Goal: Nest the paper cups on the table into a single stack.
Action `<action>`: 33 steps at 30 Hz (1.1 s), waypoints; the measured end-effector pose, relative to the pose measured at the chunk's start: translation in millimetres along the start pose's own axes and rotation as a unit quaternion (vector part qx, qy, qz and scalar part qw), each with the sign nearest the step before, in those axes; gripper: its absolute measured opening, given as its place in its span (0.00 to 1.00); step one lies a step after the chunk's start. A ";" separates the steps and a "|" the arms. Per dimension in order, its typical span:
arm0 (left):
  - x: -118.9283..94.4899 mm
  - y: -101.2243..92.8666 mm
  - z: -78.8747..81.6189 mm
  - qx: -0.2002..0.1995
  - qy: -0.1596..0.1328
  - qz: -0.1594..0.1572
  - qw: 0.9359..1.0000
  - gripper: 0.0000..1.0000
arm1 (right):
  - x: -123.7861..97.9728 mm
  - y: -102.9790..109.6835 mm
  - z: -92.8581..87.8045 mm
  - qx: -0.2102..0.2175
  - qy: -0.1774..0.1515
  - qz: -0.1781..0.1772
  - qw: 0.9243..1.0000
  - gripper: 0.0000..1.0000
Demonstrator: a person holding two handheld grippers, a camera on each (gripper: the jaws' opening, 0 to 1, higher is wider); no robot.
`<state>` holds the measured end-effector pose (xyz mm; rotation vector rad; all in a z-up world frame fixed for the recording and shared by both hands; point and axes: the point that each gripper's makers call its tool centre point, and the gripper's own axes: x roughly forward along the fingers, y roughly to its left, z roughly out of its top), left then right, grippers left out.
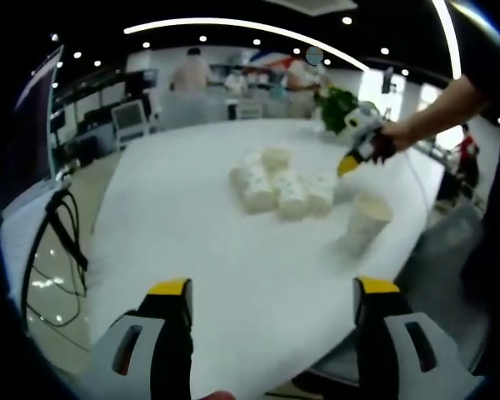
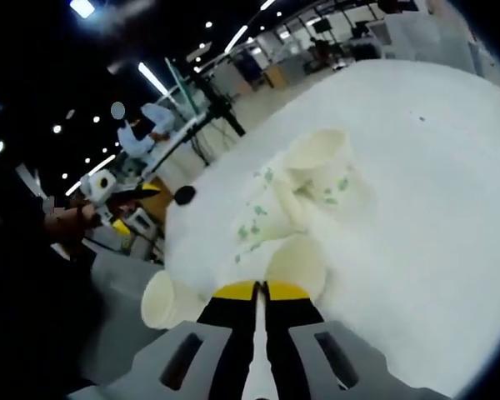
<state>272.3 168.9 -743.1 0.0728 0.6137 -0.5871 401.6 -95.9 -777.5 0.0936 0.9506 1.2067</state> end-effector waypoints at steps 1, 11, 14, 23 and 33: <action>0.1 -0.3 0.6 0.001 -0.001 -0.001 1.000 0.78 | -1.6 0.4 -0.1 0.000 0.000 -0.001 1.000 0.00; 1.9 -3.1 9.3 0.015 -0.009 -0.009 1.000 0.78 | -20.8 8.3 -1.7 -0.011 -0.011 -0.016 1.000 0.00; 2.3 -3.4 11.4 0.019 -0.012 -0.013 1.000 0.78 | -26.1 11.3 0.6 -0.013 -0.016 -0.022 1.000 0.00; 2.8 -4.1 15.7 0.023 -0.021 -0.024 0.999 0.78 | -45.5 21.8 8.2 -0.017 -0.031 -0.048 0.998 0.00; 3.5 -5.3 17.5 0.028 -0.031 -0.034 0.999 0.78 | -66.8 37.3 16.8 -0.037 -0.033 -0.070 0.996 0.00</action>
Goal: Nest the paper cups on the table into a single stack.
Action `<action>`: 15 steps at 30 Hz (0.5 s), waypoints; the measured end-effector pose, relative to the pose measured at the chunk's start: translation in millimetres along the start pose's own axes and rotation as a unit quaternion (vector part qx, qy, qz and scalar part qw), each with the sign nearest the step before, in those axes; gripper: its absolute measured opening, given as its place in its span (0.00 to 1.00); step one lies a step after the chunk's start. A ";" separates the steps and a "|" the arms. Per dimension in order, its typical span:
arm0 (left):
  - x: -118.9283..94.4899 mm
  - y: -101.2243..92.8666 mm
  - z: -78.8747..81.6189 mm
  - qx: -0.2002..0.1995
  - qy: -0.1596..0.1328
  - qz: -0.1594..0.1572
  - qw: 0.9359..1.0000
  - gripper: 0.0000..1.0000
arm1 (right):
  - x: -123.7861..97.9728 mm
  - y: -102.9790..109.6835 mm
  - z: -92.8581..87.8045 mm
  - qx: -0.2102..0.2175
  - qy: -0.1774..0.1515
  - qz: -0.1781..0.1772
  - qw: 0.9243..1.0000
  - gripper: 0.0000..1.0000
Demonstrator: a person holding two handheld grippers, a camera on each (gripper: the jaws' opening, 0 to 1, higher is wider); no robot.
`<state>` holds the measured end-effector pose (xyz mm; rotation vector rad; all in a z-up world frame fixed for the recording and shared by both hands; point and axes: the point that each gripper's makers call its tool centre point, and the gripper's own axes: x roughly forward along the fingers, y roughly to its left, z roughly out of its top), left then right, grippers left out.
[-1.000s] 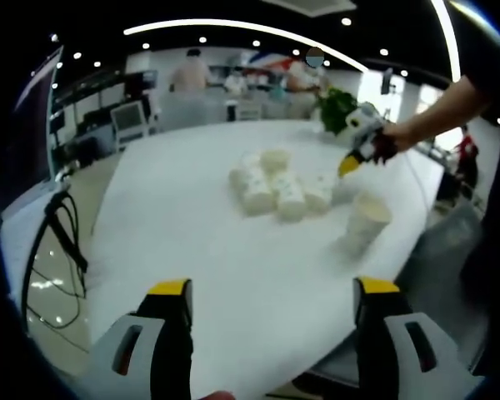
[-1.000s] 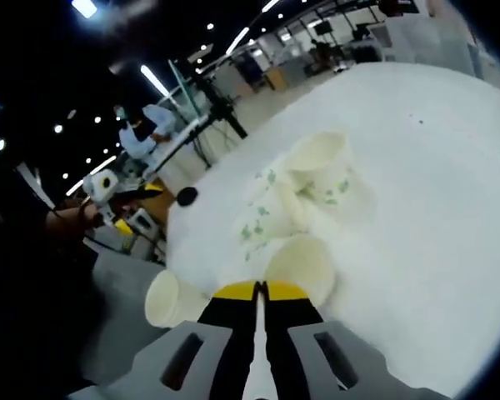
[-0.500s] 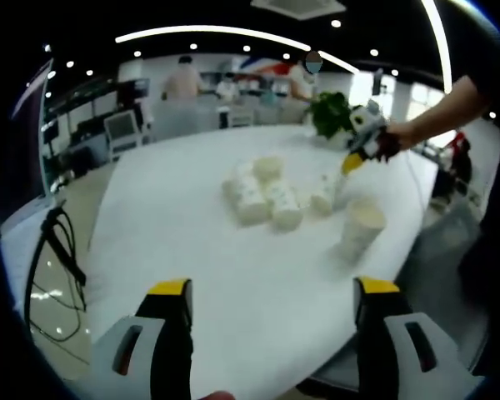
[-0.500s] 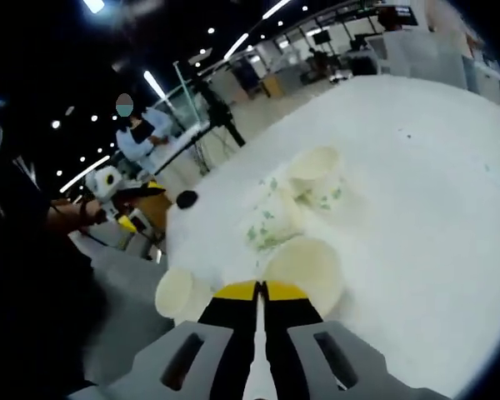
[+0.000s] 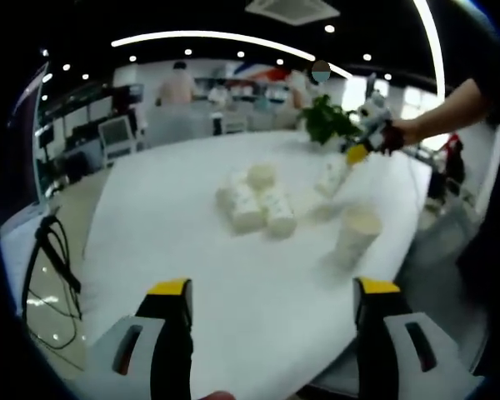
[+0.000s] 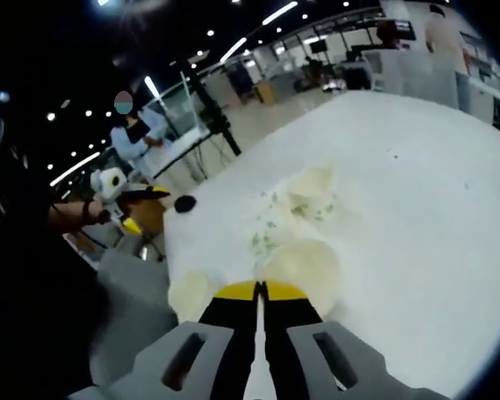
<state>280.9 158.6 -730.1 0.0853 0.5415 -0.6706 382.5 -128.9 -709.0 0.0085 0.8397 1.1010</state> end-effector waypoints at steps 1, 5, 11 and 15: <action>-0.4 0.1 0.5 0.000 -0.002 -0.001 1.000 0.78 | -3.1 -1.1 1.5 -0.002 -0.002 -0.005 1.000 0.00; -1.3 0.7 0.0 0.003 -0.002 -0.004 1.000 0.78 | -11.3 4.6 8.8 0.003 -0.011 -0.015 1.000 0.00; -2.4 2.5 3.4 0.004 -0.007 -0.003 1.000 0.78 | -24.9 23.8 22.5 -0.014 -0.012 -0.023 1.000 0.00; -1.1 2.5 5.7 0.002 -0.013 -0.004 1.000 0.78 | -36.2 34.4 31.7 -0.018 -0.011 -0.028 0.999 0.00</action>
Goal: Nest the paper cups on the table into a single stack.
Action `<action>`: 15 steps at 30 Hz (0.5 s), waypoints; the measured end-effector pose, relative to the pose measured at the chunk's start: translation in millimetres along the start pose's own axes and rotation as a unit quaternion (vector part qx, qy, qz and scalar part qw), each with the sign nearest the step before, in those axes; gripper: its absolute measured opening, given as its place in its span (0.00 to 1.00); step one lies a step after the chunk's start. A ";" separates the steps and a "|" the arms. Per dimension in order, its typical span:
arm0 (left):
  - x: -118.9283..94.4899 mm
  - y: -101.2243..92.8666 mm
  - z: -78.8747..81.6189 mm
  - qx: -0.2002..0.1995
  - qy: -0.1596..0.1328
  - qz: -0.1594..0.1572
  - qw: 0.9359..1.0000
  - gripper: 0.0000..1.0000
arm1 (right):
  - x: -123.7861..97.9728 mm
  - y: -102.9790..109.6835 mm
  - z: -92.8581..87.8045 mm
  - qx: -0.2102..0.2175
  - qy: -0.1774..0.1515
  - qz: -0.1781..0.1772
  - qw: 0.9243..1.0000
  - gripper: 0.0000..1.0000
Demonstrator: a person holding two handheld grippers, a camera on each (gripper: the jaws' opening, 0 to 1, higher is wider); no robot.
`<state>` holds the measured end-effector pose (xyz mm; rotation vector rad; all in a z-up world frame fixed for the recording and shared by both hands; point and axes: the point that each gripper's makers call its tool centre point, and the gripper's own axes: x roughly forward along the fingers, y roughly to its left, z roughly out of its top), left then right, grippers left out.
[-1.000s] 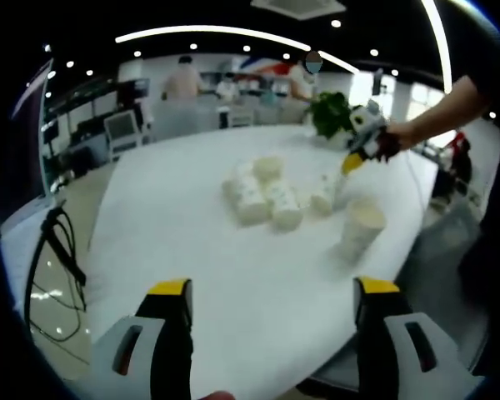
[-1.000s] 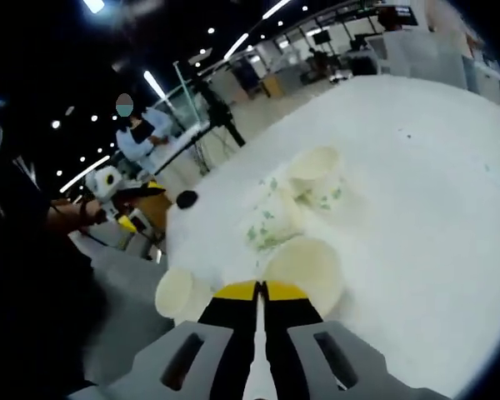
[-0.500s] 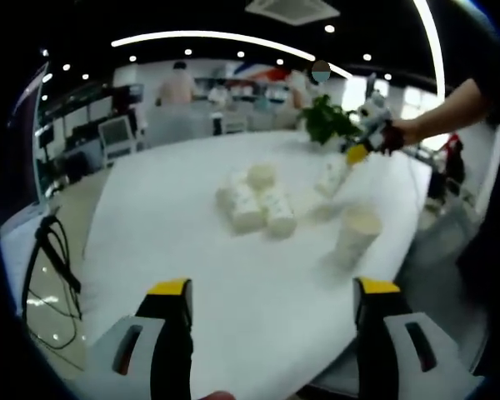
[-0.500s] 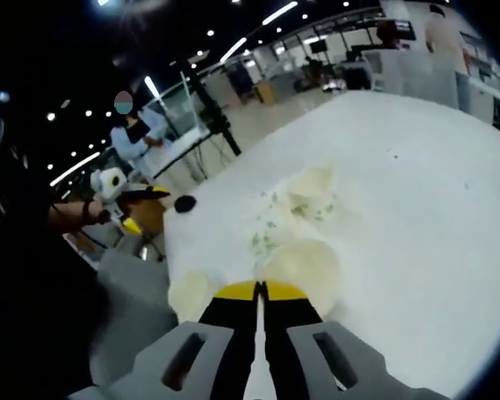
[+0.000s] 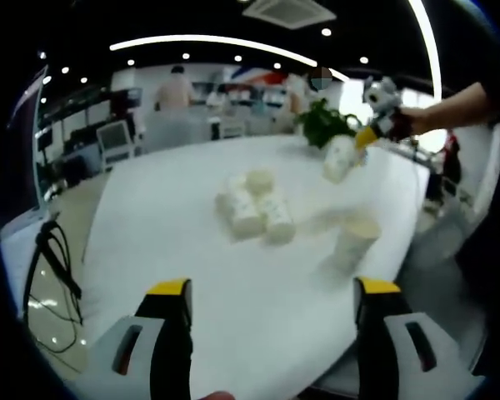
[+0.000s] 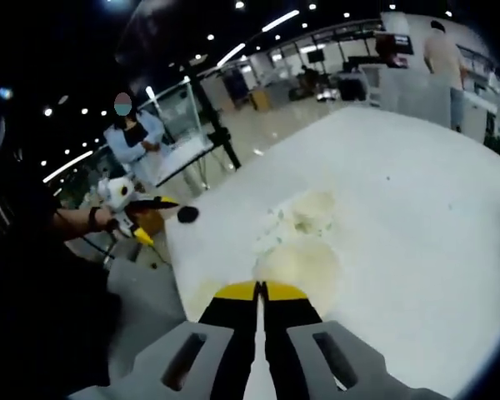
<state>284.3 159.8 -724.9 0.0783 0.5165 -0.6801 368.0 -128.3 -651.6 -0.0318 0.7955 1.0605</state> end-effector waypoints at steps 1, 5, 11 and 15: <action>0.3 -0.6 0.3 0.001 0.000 0.000 1.000 0.78 | -1.3 1.2 0.9 -0.003 0.001 -0.001 1.000 0.00; 2.0 -2.5 2.6 0.004 -0.002 -0.004 1.000 0.79 | -14.6 14.0 12.6 -0.018 0.001 0.003 1.000 0.00; 3.2 -4.5 4.7 0.004 -0.005 -0.006 1.000 0.79 | -30.2 41.0 32.5 -0.065 0.016 0.005 0.998 0.00; 3.7 -6.7 5.4 0.005 -0.008 -0.009 1.000 0.79 | -31.0 56.7 41.5 -0.089 0.037 0.011 0.995 0.00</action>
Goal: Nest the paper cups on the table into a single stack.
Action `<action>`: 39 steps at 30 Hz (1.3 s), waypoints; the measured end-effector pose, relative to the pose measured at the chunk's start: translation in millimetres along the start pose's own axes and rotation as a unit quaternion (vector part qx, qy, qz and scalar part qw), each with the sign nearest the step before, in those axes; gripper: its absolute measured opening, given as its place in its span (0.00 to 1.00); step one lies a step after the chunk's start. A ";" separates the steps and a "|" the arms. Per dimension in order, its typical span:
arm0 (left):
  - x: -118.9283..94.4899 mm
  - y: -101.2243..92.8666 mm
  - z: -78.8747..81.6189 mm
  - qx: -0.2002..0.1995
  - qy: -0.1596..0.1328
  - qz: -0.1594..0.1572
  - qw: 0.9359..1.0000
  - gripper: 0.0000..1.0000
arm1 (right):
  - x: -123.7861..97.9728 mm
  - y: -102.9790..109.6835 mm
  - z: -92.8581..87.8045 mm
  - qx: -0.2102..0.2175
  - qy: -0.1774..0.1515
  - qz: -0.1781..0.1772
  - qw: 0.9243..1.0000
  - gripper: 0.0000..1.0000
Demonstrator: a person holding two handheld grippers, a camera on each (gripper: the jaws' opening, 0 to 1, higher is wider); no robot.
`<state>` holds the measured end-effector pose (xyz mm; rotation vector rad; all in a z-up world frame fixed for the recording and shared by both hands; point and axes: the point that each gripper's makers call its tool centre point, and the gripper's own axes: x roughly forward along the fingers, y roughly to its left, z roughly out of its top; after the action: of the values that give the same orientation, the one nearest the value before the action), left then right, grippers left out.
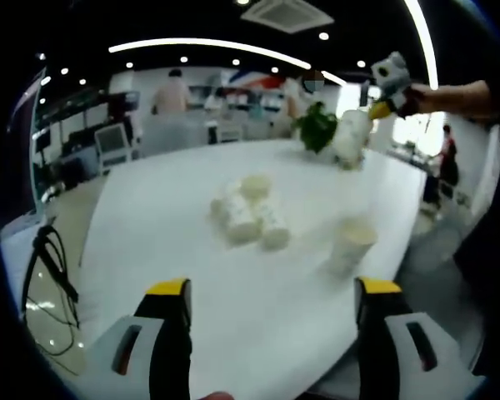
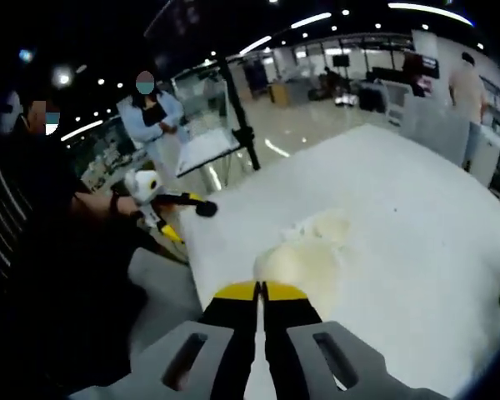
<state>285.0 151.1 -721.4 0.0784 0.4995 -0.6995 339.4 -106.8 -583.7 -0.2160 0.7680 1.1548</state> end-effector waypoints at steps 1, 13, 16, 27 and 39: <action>0.1 -0.3 -0.2 0.001 0.001 0.000 1.000 0.79 | -0.1 4.3 3.4 -0.010 0.005 0.002 1.000 0.00; -3.0 2.3 -0.4 -0.003 -0.006 0.004 1.000 0.79 | -4.1 54.6 42.5 -0.151 0.069 0.028 0.986 0.00; -2.8 2.2 0.2 -0.005 -0.008 0.006 1.000 0.79 | -4.6 67.1 50.5 -0.187 0.082 0.033 0.978 0.00; -5.8 1.5 -4.4 -0.013 -0.012 0.011 1.000 0.79 | 25.1 69.0 11.7 -0.288 0.149 0.031 0.945 0.00; -11.7 2.1 -13.7 -0.018 -0.003 0.015 1.000 0.78 | 76.7 69.6 -56.9 -0.360 0.223 0.042 0.905 0.00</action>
<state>273.0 162.9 -728.2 0.0495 0.5040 -0.6618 267.6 -50.9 -659.2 -1.1057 0.7163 1.4598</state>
